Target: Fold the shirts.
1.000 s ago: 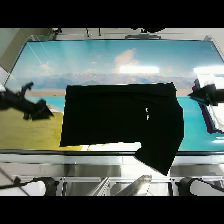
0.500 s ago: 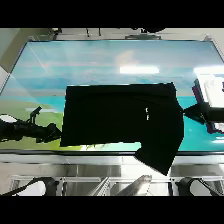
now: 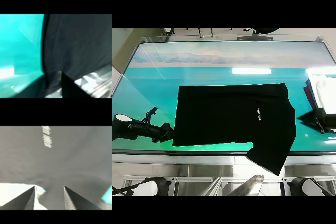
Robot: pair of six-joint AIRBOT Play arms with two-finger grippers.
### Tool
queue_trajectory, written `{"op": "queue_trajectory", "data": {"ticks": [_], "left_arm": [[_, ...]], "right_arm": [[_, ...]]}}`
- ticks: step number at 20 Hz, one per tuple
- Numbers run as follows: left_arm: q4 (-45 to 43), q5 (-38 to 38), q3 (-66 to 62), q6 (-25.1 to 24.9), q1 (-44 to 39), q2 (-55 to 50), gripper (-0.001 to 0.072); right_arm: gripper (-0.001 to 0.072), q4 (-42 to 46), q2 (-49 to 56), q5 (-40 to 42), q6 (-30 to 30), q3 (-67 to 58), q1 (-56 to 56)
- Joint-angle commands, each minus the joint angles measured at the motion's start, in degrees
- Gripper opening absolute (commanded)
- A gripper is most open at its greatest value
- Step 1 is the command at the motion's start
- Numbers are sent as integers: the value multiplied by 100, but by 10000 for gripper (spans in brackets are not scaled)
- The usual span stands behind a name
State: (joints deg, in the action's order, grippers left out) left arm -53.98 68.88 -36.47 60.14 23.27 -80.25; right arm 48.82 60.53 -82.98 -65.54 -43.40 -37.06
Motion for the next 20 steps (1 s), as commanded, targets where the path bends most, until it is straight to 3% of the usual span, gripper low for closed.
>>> {"op": "queue_trajectory", "data": {"ticks": [1, 8, 18, 20], "left_arm": [[586, 170, -59, -382, 4, -9, 23], [1121, 295, -72, -728, 4, -9, 22], [1213, 400, -72, -776, 4, -11, 22], [1213, 474, -72, -776, 4, -11, 23]], "right_arm": [[414, 1384, 0, 160, -907, 321, -74], [414, 1357, 509, 822, -1222, 1381, -70], [411, -155, 1602, 1021, 74, 1716, -63], [341, -367, 1604, 979, 232, 1707, -66]]}}
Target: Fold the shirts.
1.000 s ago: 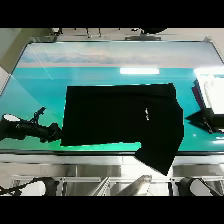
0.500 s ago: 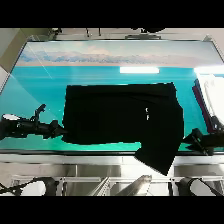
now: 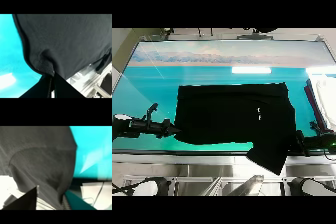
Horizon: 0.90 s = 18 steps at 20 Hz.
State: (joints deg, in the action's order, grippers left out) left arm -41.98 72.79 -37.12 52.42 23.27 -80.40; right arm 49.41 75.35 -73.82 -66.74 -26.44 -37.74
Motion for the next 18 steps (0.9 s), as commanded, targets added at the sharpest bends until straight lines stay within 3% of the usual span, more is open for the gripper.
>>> {"op": "queue_trajectory", "data": {"ticks": [1, 3, 9, 14, 18], "left_arm": [[13, 125, -7, -4, 4, 4, 23], [-11, 238, -7, 0, 11, 4, 23], [66, 710, -98, 70, 339, 4, 22], [944, 1113, -848, 74, 507, -2, 21], [1049, 940, -1926, 155, 153, -520, 21]], "right_arm": [[340, -470, 120, -4, 380, -13, 2], [19, -463, 109, -219, 417, -155, -2], [16, -673, 66, -920, 229, -608, 0], [16, -3167, 79, -1126, 984, -686, 142], [16, -4404, 466, -522, 1246, -1504, 728]]}}
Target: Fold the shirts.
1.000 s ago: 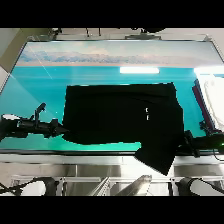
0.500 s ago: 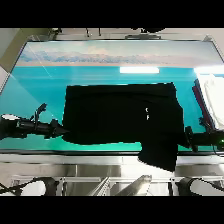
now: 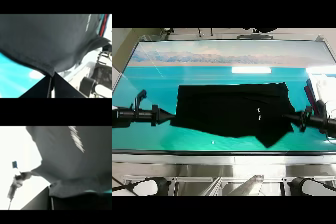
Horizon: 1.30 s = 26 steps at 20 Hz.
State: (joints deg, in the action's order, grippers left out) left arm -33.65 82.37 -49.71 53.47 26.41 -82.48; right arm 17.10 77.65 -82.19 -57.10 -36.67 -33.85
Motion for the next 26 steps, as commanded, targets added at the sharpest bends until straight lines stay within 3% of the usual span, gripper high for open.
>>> {"op": "queue_trajectory", "data": {"ticks": [1, 7, 12, 20, 22, 23, 25, 26], "left_arm": [[216, -48, -951, 107, -219, -540, 21], [177, -155, -2280, 474, -271, -1989, 18], [175, -199, -3418, 789, -520, -3056, 16], [162, -188, -4474, 815, -675, -3602, 14], [103, -101, -4551, 813, -673, -3602, 17], [-22, -11, -4629, 822, -673, -3602, 19], [-162, 245, -4907, 1161, -671, -3595, 242], [-221, 402, -5115, 1290, -636, -3595, 242]], "right_arm": [[16, -1394, 452, 468, 304, -791, 485], [16, -1635, 2256, 1051, 313, -2610, 907], [16, -1696, 3528, 1244, 426, -3427, 966], [26, -1696, 3880, 1213, 1453, -3556, 966], [186, -1687, 3880, 1163, 1685, -3574, 953], [186, -1657, 3880, 1078, 1692, -3620, 925], [186, -1377, 3880, 699, 1775, -3921, 776], [186, -1235, 3877, 470, 1770, -4140, 684]]}}
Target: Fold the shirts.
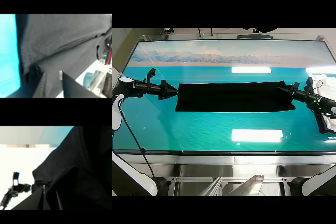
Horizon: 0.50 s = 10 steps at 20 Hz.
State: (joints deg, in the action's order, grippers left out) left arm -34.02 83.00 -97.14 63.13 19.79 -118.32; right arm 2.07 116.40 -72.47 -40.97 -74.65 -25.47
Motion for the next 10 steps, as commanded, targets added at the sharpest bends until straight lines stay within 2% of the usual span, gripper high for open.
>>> {"op": "queue_trajectory", "data": {"ticks": [1, 4, 6, 7, 9, 10], "left_arm": [[-273, 522, -627, 507, 37, -11, 242], [-424, 907, -1373, 1025, 129, -11, 242], [-396, 1019, -1764, 1270, 116, -11, 242], [-389, 1032, -1910, 1408, 66, -11, 242], [-387, 1069, -2050, 1451, -55, -4, 239], [-393, 1097, -2026, 1449, -160, 0, 238]], "right_arm": [[186, 437, -4, -728, 151, -610, -254], [186, 649, -87, -1056, 37, -1335, -535], [196, 632, -175, -1235, -260, -1661, -599], [254, 647, -203, -1368, -251, -1788, -597], [130, 997, -302, -1392, -256, -1965, -586], [127, 1335, -413, -1379, -251, -2020, -568]]}}
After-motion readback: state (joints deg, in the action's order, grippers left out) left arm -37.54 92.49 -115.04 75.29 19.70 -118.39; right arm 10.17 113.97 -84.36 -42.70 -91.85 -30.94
